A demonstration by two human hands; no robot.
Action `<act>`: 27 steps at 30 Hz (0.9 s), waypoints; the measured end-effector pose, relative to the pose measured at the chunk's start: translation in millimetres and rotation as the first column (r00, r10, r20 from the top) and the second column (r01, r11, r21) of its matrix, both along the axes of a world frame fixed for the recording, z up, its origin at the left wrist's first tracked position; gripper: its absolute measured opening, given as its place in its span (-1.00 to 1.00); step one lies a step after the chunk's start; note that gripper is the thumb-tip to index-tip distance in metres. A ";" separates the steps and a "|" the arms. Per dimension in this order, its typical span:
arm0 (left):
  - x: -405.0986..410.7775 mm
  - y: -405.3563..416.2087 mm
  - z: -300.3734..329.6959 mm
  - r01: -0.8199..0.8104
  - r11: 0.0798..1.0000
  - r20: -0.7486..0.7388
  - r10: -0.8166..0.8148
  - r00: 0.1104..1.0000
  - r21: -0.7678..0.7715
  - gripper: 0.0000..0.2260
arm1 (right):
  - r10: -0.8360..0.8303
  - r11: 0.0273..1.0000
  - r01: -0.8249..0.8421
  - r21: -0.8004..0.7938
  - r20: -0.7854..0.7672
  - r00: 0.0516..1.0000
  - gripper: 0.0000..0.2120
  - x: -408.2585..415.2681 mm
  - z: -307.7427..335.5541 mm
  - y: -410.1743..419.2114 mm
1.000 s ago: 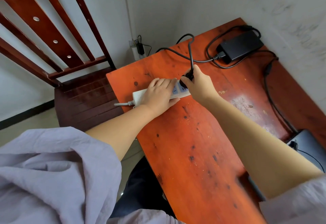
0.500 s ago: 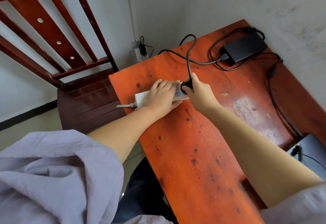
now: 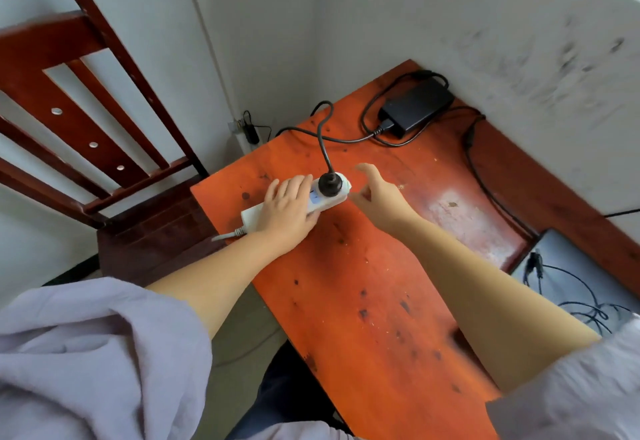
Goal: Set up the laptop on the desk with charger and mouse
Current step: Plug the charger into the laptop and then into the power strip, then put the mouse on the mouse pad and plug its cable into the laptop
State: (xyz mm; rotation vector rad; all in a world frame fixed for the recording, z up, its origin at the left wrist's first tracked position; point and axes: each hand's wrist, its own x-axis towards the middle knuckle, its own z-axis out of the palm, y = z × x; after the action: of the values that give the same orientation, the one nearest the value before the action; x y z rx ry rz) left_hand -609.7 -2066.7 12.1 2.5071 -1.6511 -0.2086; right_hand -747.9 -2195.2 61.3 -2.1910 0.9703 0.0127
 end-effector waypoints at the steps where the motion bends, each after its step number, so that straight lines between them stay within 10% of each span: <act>1: -3.9 5.0 1.4 0.026 0.997 0.042 -0.023 0.999 -0.078 -0.55 | -0.049 0.999 0.049 -0.019 0.009 0.999 -0.58 -18.3 1.1 -2.7; 8: -80.0 -30.0 -2.0 0.497 0.847 0.086 -0.490 0.867 -0.190 -0.70 | -0.458 0.877 0.456 -0.150 0.022 0.889 -0.74 -165.6 2.1 -9.4; 17: -233.4 -137.9 30.3 0.846 0.501 0.023 -0.858 0.513 -0.180 -0.52 | -0.915 0.339 0.843 -0.418 0.062 0.398 -0.76 -332.3 13.4 31.8; 22: -280.6 -170.6 29.1 0.936 0.330 -0.015 -0.942 0.334 0.118 -0.50 | -0.923 0.348 0.886 -0.307 -0.275 0.267 -0.39 -350.9 -9.3 61.9; 27: -295.0 -181.0 27.7 0.944 0.268 0.117 -0.961 0.249 0.191 -0.79 | -0.940 0.314 0.888 -0.335 -0.243 0.240 -0.40 -349.3 -13.8 62.0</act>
State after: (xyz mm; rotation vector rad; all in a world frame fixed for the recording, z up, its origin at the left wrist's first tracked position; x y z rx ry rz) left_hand -904.6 -2247.6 39.9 1.1127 -3.1095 -0.0965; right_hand -1097.2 -2133.2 47.6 -1.3465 2.4758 -0.1715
